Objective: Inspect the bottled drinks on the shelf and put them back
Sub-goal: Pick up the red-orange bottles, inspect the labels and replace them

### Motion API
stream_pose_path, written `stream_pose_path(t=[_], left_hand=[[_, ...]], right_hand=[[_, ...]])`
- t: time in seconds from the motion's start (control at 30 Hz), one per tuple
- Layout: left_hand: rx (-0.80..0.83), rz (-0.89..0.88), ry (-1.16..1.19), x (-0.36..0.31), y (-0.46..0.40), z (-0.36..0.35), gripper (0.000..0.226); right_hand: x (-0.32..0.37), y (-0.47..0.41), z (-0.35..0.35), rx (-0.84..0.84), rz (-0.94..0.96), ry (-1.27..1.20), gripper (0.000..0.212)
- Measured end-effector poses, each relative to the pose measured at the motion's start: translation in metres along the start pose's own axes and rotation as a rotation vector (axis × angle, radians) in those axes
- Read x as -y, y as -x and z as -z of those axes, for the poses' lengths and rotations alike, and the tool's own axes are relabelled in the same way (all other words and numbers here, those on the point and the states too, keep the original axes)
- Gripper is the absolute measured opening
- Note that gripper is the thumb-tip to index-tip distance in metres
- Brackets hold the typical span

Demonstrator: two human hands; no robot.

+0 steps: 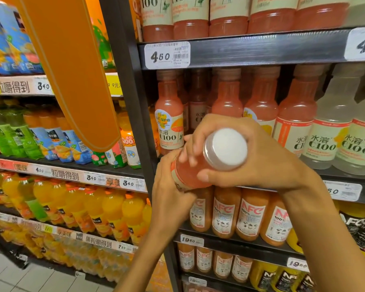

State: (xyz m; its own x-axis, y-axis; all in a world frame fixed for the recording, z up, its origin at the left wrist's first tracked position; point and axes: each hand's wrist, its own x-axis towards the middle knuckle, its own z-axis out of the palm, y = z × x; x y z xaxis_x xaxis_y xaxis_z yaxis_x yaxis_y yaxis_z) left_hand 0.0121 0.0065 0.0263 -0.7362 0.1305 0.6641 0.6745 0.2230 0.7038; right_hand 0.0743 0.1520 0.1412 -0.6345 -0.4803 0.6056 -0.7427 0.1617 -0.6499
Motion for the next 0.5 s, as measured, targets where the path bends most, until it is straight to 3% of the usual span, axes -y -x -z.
stream_pose_path(t=[0.1,0.2,0.37,0.5], left_hand=[[-0.008,0.033,0.005,0.001,-0.006,-0.007,0.06],[0.025,0.02,0.061,0.0,-0.007,-0.01,0.065],[0.066,0.015,0.18,-0.008,0.003,-0.012,0.076],[0.053,0.094,0.273,-0.006,0.001,-0.018,0.071]], right_hand=[[0.001,0.001,0.0,0.02,0.04,0.078,0.034],[0.0,0.0,0.0,-0.048,0.033,0.048,0.034],[-0.016,-0.011,-0.002,-0.475,-0.031,-0.134,0.042],[-0.039,-0.022,-0.002,-0.724,-0.205,0.055,0.048]])
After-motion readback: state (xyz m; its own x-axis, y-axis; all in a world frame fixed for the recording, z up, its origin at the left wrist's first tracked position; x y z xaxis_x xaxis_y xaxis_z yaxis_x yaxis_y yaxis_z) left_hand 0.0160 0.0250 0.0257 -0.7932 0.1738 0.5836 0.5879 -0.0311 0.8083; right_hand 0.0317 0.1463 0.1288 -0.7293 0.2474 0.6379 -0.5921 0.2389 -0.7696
